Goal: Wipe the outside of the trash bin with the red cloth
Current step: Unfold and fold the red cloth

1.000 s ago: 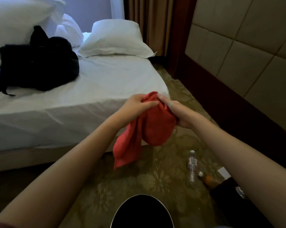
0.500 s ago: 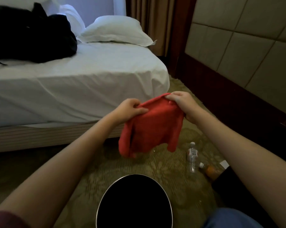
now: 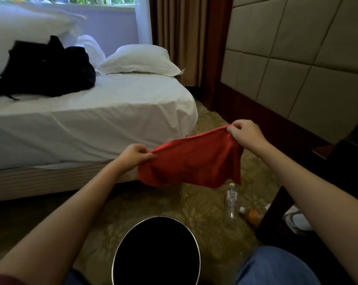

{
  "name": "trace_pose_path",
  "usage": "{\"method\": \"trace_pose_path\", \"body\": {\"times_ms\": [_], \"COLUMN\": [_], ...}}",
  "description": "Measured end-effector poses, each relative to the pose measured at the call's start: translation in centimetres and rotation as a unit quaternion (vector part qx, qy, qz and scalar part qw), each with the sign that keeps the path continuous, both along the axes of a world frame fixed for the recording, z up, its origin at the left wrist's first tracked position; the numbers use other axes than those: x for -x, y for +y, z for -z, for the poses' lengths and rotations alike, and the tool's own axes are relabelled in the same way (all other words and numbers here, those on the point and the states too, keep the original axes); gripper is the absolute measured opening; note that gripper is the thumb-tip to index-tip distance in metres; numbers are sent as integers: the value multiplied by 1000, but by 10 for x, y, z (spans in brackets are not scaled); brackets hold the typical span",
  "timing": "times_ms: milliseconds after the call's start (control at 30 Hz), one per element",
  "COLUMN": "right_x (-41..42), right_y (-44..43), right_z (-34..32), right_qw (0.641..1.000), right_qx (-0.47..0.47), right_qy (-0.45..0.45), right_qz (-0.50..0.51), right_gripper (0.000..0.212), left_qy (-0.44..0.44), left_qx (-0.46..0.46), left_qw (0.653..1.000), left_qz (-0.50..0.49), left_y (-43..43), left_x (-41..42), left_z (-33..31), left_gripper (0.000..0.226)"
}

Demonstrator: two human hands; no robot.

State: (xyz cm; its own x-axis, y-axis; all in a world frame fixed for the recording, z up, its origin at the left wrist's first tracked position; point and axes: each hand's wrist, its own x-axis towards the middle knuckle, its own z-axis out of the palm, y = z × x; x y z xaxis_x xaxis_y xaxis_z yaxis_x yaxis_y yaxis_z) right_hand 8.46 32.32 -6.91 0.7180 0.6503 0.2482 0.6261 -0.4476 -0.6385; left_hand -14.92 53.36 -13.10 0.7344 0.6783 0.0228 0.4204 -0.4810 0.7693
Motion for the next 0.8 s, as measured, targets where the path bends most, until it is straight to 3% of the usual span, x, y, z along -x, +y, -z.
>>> {"method": "trace_pose_path", "body": {"times_ms": [133, 233, 300, 400, 533, 667, 800], "right_x": [6, 22, 39, 70, 97, 98, 96], "right_y": [-5, -1, 5, 20, 32, 30, 32], "right_z": [-1, -12, -20, -28, -37, -40, -31], "right_qw": [996, 992, 992, 967, 949, 948, 969], "right_qx": [77, 123, 112, 94, 37, -23, 0], "right_qy": [-42, -26, 64, 235, 299, 296, 174], "right_qz": [10, 20, 14, -43, -91, -113, -177], "right_gripper": [14, 20, 20, 12, 11, 15, 21], "left_qy": [75, 94, 105, 91, 39, 1, -26], "left_qx": [-113, -53, 24, 63, 85, 135, 183], "left_qw": [991, 994, 994, 994, 994, 988, 976], "left_qz": [-6, -16, -11, 18, 56, 70, 113], "left_y": [-1, -9, -20, -46, -70, -63, -56], "left_x": [-4, -9, -15, -32, -48, -33, -17], "left_z": [-36, -60, -72, -82, -90, -95, -95], "left_gripper": [31, 35, 33, 26, 18, 18, 28]}}
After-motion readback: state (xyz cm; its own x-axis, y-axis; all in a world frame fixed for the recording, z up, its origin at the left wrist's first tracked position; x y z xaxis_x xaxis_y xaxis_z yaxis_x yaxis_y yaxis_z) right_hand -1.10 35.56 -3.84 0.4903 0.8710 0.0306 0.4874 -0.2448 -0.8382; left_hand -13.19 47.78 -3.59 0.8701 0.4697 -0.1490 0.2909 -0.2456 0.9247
